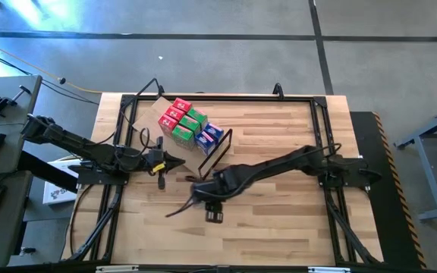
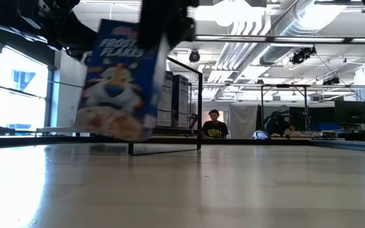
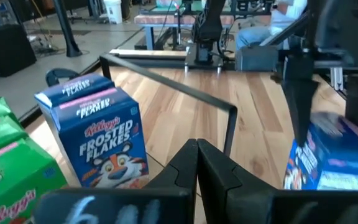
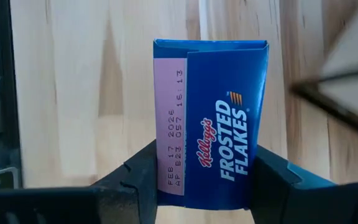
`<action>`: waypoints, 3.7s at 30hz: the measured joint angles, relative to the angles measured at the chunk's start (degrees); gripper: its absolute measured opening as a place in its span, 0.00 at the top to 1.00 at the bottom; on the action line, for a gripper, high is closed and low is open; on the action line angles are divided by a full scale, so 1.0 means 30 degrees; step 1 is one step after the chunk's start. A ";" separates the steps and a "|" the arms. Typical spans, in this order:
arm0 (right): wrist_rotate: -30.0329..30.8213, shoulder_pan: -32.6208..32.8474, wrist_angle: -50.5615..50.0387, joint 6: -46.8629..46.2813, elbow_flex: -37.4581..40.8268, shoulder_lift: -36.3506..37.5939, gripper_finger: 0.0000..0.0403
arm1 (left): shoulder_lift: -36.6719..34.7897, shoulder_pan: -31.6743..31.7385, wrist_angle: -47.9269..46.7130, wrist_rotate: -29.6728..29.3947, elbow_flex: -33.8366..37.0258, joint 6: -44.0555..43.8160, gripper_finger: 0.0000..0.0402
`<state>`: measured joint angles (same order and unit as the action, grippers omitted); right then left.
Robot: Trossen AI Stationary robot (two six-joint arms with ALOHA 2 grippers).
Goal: Stack cereal on shelf
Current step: Put the blue cereal on the shelf
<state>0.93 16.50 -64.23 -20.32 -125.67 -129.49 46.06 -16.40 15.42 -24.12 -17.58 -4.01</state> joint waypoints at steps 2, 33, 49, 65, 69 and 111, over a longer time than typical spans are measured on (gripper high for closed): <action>0.0005 -0.0136 0.0108 0.0771 -0.1091 -0.0860 0.58 | 0.0000 -0.0004 -0.0232 0.0007 0.0000 -0.0137 1.00; 0.5911 0.2041 -0.1409 0.3019 -0.2945 0.0127 0.65 | 0.0095 -0.0421 -0.0489 0.4870 -0.0573 -0.0281 0.97; 0.7369 0.3648 1.8406 0.2158 1.7431 0.8621 0.99 | 0.5973 -0.4285 -1.1563 0.3837 -0.8404 -0.2037 0.61; 0.7744 0.4272 2.5071 0.3563 2.3191 1.1539 1.00 | 1.2957 -0.3591 -1.7857 0.3797 -1.5308 -0.3314 0.27; 0.7547 0.4272 2.5084 0.3784 2.3171 1.1531 1.00 | 1.3674 -0.3110 -1.8384 0.3900 -1.5476 -0.3266 0.26; 0.7465 0.4272 2.4780 0.3771 2.3169 1.1504 1.00 | 0.9504 -0.0591 -2.4045 0.2822 -1.5263 0.5908 0.56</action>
<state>23.32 29.32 10.11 -9.01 -56.16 -94.97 74.58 -18.18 -56.72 -15.65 -63.37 13.71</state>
